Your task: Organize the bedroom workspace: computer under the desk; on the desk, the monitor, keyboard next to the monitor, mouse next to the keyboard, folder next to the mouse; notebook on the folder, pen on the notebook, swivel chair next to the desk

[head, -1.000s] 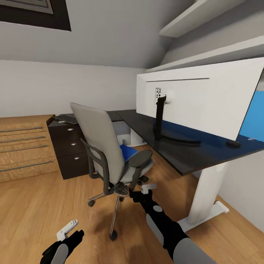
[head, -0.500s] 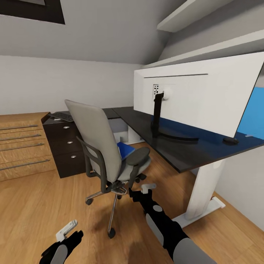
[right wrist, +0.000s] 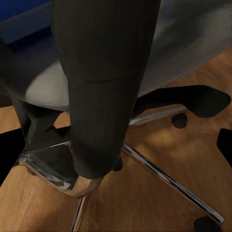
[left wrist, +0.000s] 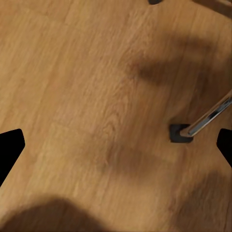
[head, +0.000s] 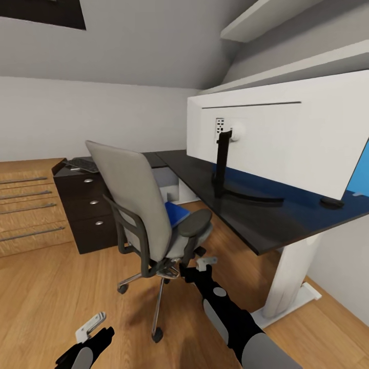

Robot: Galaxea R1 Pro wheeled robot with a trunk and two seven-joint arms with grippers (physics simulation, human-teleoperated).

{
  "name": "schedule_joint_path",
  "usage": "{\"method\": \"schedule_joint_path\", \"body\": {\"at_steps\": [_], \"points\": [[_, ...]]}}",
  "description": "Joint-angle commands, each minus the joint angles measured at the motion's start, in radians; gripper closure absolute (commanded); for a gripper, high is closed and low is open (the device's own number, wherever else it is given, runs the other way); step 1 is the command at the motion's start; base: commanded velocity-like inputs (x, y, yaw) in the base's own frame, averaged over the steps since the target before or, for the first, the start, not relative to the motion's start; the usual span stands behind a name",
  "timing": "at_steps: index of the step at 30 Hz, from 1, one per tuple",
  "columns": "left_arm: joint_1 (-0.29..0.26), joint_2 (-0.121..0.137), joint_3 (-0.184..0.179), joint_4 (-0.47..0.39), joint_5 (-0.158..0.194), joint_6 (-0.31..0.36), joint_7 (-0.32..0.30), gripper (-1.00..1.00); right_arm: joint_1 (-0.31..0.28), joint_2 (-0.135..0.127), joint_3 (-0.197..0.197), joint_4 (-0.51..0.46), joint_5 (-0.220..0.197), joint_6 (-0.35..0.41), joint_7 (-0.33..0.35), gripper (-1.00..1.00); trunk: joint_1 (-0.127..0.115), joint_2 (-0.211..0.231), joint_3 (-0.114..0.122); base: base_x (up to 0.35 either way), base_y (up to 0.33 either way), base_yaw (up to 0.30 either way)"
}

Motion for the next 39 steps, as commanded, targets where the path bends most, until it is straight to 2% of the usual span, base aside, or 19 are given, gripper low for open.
{"method": "schedule_joint_path", "body": {"at_steps": [1, 5, 13, 39], "points": [[0.000, 0.000, 0.002, 0.000, 0.010, 0.002, 0.005, -1.00, -0.001, 0.000, 0.005, 0.001, -0.010, -0.005, -0.006, -1.00, 0.000, 0.000, -0.001, 0.026, 0.000, 0.000], [0.000, 0.000, 0.005, 0.001, 0.011, 0.002, 0.006, -1.00, -0.001, 0.000, 0.006, 0.002, -0.009, -0.006, -0.005, -1.00, 0.000, 0.000, -0.001, 0.013, 0.000, 0.000], [0.000, 0.004, 0.037, 0.003, 0.015, 0.001, 0.004, -1.00, -0.001, 0.000, 0.008, 0.002, -0.008, -0.037, -0.004, -1.00, 0.000, 0.000, -0.001, 0.003, 0.000, 0.000], [0.000, 0.005, 0.040, 0.004, 0.007, 0.001, 0.006, -1.00, -0.001, 0.000, 0.012, 0.001, -0.007, -0.062, -0.004, -1.00, 0.000, 0.000, -0.001, 0.052, 0.000, 0.000]]}}
